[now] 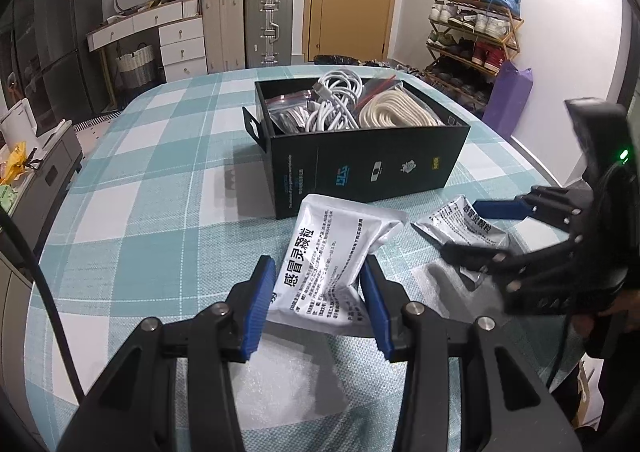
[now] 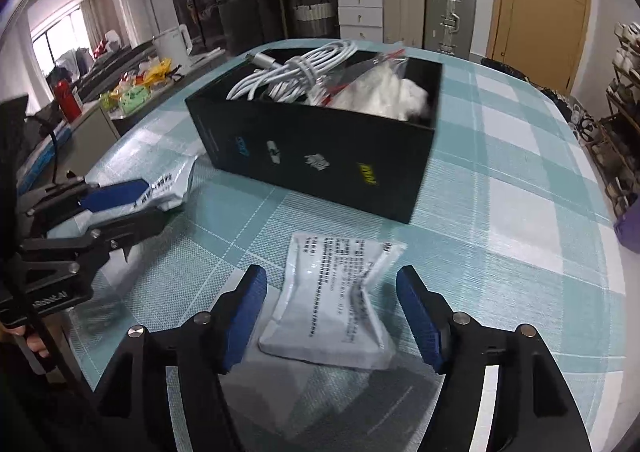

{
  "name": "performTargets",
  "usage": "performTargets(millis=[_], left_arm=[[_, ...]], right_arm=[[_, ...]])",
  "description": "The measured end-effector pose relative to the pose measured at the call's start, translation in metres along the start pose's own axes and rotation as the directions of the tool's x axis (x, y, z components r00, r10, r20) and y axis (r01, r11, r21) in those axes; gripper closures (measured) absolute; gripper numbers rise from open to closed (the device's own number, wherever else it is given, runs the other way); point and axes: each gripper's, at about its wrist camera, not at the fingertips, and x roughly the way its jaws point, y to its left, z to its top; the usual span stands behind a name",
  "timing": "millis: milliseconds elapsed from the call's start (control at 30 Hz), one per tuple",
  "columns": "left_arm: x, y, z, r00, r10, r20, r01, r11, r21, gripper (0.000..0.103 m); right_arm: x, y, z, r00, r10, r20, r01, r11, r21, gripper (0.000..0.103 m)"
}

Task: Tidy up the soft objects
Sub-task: 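Carry the sachet with the left tool while the right tool carries its sachet over the box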

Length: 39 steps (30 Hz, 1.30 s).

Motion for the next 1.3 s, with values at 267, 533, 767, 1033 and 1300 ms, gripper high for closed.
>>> performTargets(millis=[267, 533, 767, 1033, 1300], left_arm=[[-0.004, 0.005, 0.004, 1.0, 0.007, 0.019, -0.007, 1.0, -0.013, 0.06], [-0.013, 0.007, 0.012, 0.999, 0.013, 0.051, -0.012, 1.0, -0.022, 0.06], [-0.021, 0.011, 0.019, 0.996, 0.019, 0.083, -0.017, 0.999, -0.031, 0.06], [-0.026, 0.014, 0.037, 0.992, 0.032, 0.123, -0.028, 0.999, -0.036, 0.06], [-0.019, 0.018, 0.06, 0.989, 0.037, 0.144, -0.031, 0.999, -0.043, 0.06]], right_arm=[[0.002, 0.01, -0.005, 1.0, -0.011, 0.009, 0.011, 0.999, -0.043, 0.062], [-0.013, 0.018, -0.003, 0.999, 0.015, 0.042, -0.012, 0.998, -0.064, 0.067], [-0.04, 0.021, 0.003, 0.992, 0.032, 0.121, -0.024, 0.997, -0.072, 0.067], [-0.067, 0.014, 0.018, 0.976, 0.032, 0.217, -0.023, 0.999, -0.043, 0.067], [-0.077, 0.004, 0.042, 0.961, 0.019, 0.274, -0.016, 1.0, -0.014, 0.067]])
